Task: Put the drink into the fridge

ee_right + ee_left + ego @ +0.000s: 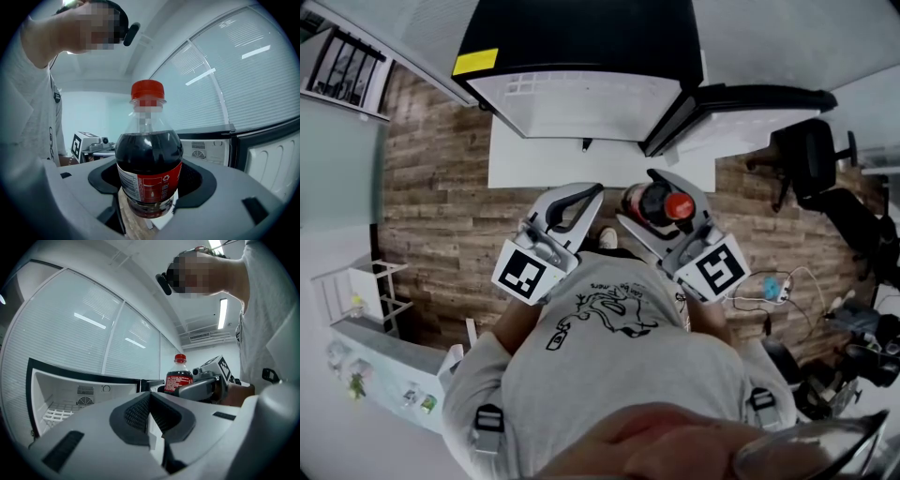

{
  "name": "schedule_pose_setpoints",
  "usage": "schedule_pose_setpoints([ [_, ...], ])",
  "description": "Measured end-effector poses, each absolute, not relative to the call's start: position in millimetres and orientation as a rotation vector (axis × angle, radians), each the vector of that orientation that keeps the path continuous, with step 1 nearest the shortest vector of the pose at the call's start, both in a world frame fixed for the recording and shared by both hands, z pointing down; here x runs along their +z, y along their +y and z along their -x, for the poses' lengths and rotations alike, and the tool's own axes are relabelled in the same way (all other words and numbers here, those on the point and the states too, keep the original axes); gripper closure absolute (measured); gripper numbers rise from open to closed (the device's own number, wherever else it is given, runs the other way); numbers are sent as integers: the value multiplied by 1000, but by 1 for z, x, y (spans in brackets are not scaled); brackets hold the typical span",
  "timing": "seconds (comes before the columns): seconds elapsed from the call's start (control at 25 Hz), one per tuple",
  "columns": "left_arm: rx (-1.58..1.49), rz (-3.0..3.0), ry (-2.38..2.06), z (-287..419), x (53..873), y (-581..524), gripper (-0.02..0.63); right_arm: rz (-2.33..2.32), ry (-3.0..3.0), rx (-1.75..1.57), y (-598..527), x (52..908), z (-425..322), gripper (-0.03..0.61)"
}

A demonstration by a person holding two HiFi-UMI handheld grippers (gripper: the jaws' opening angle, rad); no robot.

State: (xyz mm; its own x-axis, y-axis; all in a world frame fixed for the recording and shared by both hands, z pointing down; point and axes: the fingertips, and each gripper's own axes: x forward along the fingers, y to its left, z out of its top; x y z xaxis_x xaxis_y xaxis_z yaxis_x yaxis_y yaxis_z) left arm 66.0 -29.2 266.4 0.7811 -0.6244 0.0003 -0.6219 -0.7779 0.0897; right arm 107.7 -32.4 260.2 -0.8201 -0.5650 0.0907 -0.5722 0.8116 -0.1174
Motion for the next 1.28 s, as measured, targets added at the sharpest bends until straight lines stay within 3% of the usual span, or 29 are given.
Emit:
schedule_pose_setpoints([
  [1.28,-24,-2882,-880,-1,307,-64,611,-1027,-2806,232,-63,307,-47,256],
])
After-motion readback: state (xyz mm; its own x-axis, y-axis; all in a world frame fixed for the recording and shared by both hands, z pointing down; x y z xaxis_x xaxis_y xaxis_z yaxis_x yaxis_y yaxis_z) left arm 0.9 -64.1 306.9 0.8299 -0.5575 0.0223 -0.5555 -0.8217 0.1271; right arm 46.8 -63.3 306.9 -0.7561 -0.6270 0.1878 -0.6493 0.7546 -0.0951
